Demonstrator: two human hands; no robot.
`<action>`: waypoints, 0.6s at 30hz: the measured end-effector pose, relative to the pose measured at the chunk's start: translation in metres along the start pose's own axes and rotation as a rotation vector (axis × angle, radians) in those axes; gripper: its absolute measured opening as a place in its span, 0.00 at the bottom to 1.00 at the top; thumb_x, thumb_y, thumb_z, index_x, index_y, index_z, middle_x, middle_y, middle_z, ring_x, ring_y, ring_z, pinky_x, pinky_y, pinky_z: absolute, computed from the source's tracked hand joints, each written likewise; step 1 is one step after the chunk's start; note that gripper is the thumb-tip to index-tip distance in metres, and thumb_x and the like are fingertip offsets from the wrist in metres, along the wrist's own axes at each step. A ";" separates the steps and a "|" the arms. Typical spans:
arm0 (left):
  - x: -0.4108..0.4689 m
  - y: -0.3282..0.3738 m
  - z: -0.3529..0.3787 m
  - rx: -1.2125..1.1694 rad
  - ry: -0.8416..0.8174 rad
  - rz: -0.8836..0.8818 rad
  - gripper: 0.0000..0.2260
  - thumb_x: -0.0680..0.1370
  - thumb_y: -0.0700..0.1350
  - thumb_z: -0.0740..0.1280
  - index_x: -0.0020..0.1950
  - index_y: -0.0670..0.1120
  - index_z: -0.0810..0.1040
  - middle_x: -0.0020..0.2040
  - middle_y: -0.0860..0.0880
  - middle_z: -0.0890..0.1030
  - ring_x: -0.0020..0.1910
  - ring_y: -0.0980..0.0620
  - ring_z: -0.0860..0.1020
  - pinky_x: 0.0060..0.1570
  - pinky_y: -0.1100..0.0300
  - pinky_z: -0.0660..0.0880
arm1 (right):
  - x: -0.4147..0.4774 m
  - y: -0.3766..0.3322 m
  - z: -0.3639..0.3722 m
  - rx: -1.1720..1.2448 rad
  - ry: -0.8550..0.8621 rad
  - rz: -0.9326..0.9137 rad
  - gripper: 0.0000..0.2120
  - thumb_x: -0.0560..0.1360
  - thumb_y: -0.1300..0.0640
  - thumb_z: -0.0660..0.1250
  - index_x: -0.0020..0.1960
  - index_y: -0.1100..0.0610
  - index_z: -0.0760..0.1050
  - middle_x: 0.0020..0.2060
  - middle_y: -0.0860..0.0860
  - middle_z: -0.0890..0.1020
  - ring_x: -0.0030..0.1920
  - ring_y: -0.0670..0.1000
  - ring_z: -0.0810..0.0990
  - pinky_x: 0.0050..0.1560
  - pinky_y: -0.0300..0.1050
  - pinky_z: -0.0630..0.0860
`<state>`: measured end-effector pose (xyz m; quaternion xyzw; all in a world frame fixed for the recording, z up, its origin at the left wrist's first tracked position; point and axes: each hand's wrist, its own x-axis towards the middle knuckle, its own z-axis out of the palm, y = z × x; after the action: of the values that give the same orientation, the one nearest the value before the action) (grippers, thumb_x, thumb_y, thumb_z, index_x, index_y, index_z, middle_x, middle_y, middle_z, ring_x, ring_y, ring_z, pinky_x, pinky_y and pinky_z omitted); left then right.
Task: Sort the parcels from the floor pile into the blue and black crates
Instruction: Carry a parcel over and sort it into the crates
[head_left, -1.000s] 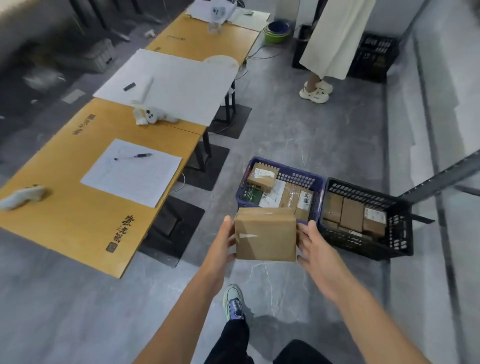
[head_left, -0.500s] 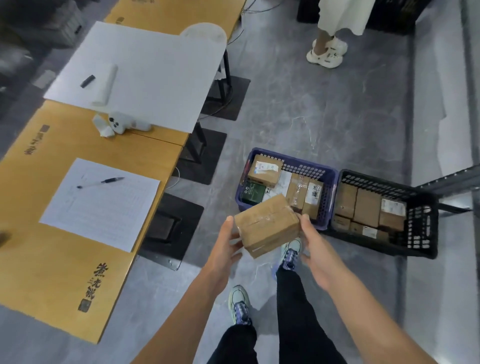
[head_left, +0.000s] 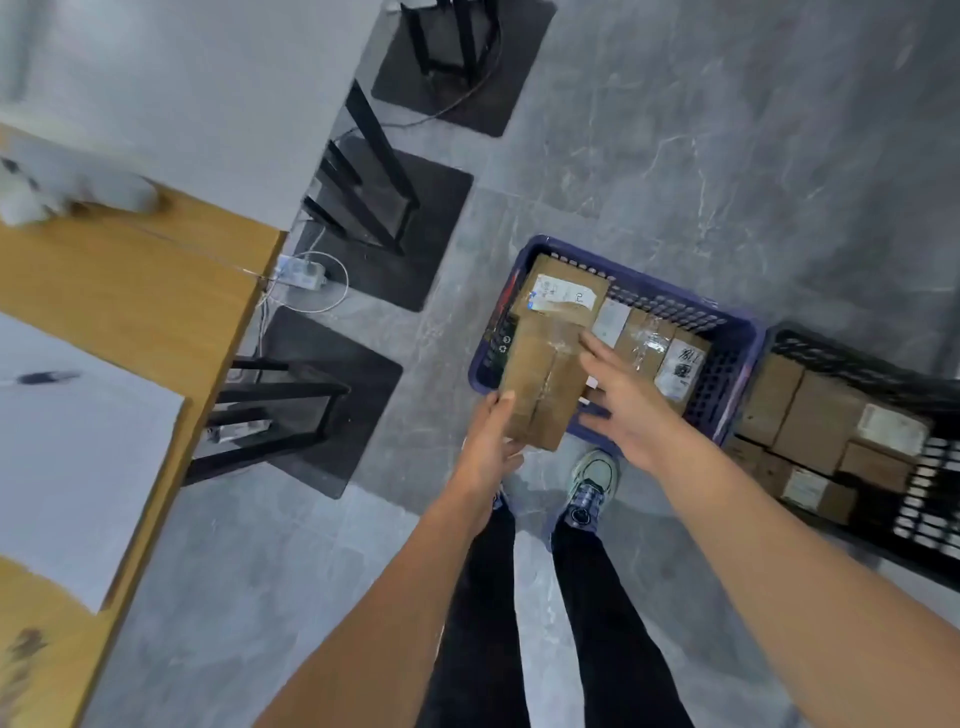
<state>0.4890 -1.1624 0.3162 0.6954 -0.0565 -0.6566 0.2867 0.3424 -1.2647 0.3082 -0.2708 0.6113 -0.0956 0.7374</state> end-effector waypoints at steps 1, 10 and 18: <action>0.018 0.000 0.000 0.025 -0.001 -0.013 0.25 0.84 0.61 0.58 0.80 0.57 0.62 0.72 0.52 0.73 0.63 0.48 0.78 0.69 0.49 0.73 | 0.023 0.002 0.001 -0.027 -0.001 0.018 0.23 0.87 0.49 0.61 0.80 0.36 0.63 0.74 0.39 0.72 0.69 0.47 0.75 0.68 0.53 0.73; 0.171 -0.008 -0.019 0.214 -0.007 -0.140 0.14 0.82 0.54 0.65 0.67 0.64 0.70 0.65 0.51 0.78 0.57 0.49 0.80 0.36 0.64 0.79 | 0.173 0.033 0.015 -0.066 0.090 0.178 0.30 0.83 0.51 0.65 0.81 0.38 0.58 0.64 0.44 0.75 0.59 0.50 0.77 0.65 0.56 0.74; 0.241 -0.006 -0.037 0.293 -0.042 -0.200 0.34 0.81 0.60 0.65 0.83 0.59 0.52 0.74 0.51 0.71 0.53 0.52 0.80 0.42 0.59 0.77 | 0.237 0.030 0.027 -0.079 0.147 0.222 0.26 0.84 0.53 0.63 0.80 0.44 0.61 0.46 0.41 0.73 0.44 0.45 0.74 0.44 0.49 0.76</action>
<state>0.5537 -1.2549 0.1005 0.7179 -0.0882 -0.6810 0.1146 0.4179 -1.3442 0.0943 -0.2225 0.6932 -0.0089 0.6855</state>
